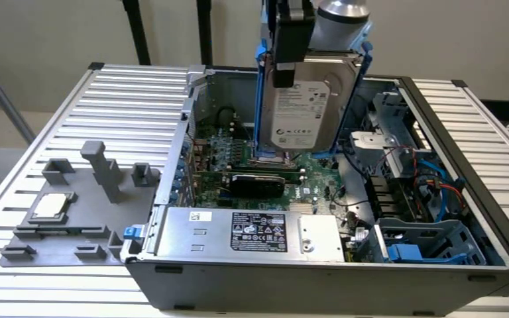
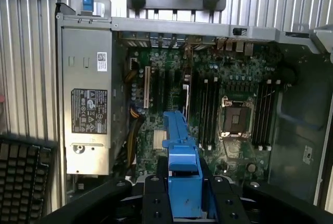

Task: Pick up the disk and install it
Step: 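Pick up the disk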

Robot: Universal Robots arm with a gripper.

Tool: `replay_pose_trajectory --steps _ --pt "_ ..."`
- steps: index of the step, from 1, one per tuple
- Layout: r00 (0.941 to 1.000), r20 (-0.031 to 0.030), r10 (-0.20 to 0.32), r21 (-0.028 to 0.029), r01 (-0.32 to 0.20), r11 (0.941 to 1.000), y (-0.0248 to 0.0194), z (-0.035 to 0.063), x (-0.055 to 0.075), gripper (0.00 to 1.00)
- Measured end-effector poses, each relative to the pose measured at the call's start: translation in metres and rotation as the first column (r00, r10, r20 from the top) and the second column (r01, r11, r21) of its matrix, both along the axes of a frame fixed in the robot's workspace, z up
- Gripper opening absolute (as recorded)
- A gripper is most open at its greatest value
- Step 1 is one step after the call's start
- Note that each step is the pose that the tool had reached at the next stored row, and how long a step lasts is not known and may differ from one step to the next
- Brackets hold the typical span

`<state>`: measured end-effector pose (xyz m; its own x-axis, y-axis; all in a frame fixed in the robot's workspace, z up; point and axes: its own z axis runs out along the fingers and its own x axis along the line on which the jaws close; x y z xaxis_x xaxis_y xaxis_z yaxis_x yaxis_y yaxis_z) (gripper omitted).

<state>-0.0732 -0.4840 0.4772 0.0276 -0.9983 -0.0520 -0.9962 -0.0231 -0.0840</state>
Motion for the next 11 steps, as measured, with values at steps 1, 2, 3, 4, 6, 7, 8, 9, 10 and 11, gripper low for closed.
replay_pose_trajectory --steps 1,2,3,4,6,7,8,9,10,11 --pt "1.0 0.0 0.0 -0.0001 0.0 1.0 -0.0013 -0.0005 0.004 0.33" --pt "1.0 -0.0001 0.0 -0.0001 0.0 1.0 -0.0027 -0.001 0.009 0.33" --pt "1.0 0.0001 0.0 0.0001 0.0 1.0 -0.004 -0.0015 0.014 0.33" --pt "1.0 0.0001 0.0 0.0001 0.0 1.0 -0.0054 -0.002 0.018 0.33" --pt "1.0 0.0001 0.0 0.0001 0.0 1.0 -0.0085 -0.0023 0.027 0.33" --pt "1.0 0.0001 0.0 0.0001 0.0 1.0 -0.0101 -0.0024 0.032 0.33" --pt "1.0 0.0 0.0 0.0001 0.0 1.0 -0.0119 -0.0025 0.037 0.33" --pt "1.0 0.0001 0.0 0.0001 0.0 1.0 -0.0135 -0.0027 0.041 0.33" --pt "1.0 0.0001 0.0 0.0002 0.0 1.0 -0.0152 -0.0028 0.046 0.33" --pt "1.0 0.0001 0.0 0.0002 0.0 1.0 -0.017 -0.0029 0.05 0.33"
